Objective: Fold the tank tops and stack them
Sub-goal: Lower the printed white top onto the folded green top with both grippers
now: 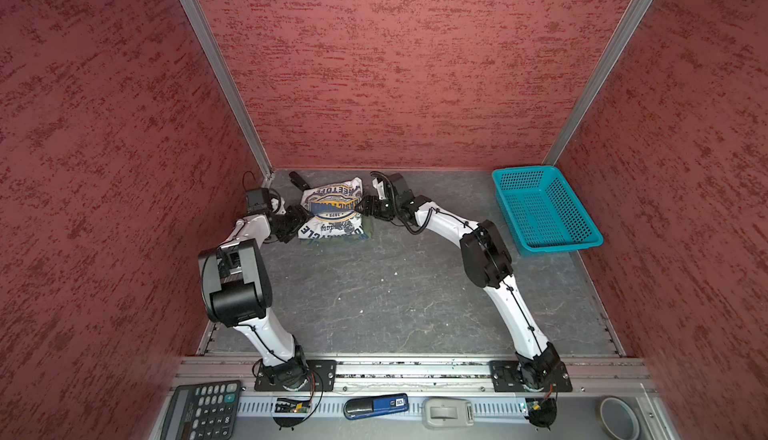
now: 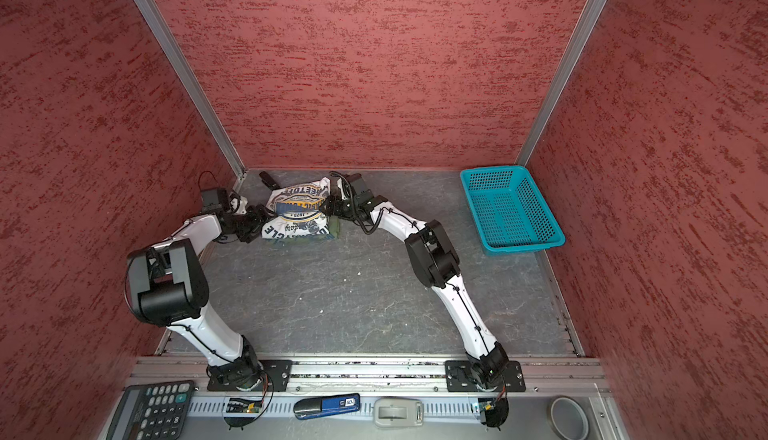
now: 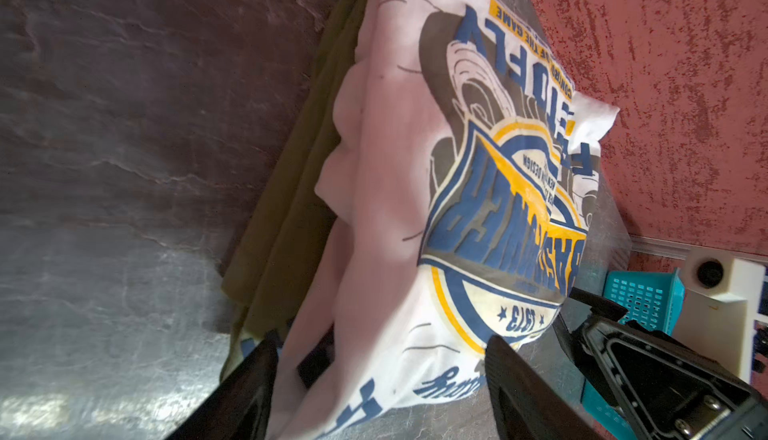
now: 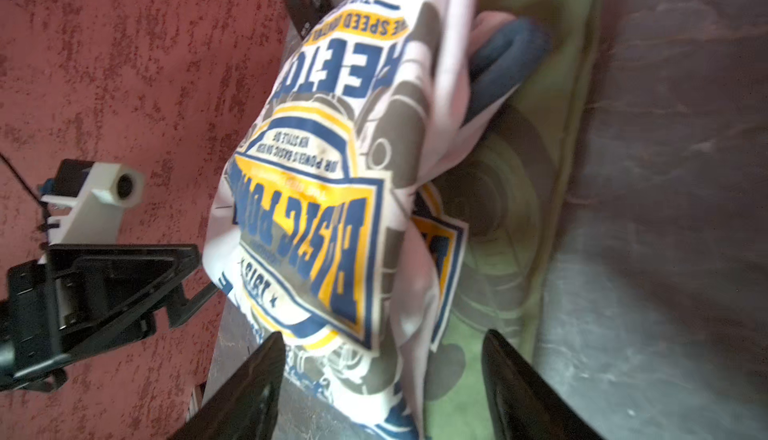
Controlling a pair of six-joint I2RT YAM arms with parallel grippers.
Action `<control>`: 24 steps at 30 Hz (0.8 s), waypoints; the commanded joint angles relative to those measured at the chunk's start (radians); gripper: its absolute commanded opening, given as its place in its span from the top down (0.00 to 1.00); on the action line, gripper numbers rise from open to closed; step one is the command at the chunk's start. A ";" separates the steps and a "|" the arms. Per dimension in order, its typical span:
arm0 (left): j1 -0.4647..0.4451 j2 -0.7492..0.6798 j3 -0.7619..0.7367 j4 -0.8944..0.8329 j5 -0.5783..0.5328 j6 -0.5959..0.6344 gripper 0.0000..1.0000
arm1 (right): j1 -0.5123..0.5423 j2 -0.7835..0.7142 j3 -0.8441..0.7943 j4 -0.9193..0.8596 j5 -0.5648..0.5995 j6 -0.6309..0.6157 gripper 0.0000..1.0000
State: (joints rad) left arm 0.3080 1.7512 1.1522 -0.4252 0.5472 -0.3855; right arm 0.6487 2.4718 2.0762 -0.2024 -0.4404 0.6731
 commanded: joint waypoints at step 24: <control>-0.068 -0.054 -0.023 0.068 0.053 -0.064 0.61 | 0.056 -0.141 -0.040 -0.044 0.057 -0.038 0.77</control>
State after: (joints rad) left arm 0.2455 1.7447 1.1568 -0.3805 0.6003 -0.4309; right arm 0.6960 2.4428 2.0830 -0.2783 -0.4244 0.6426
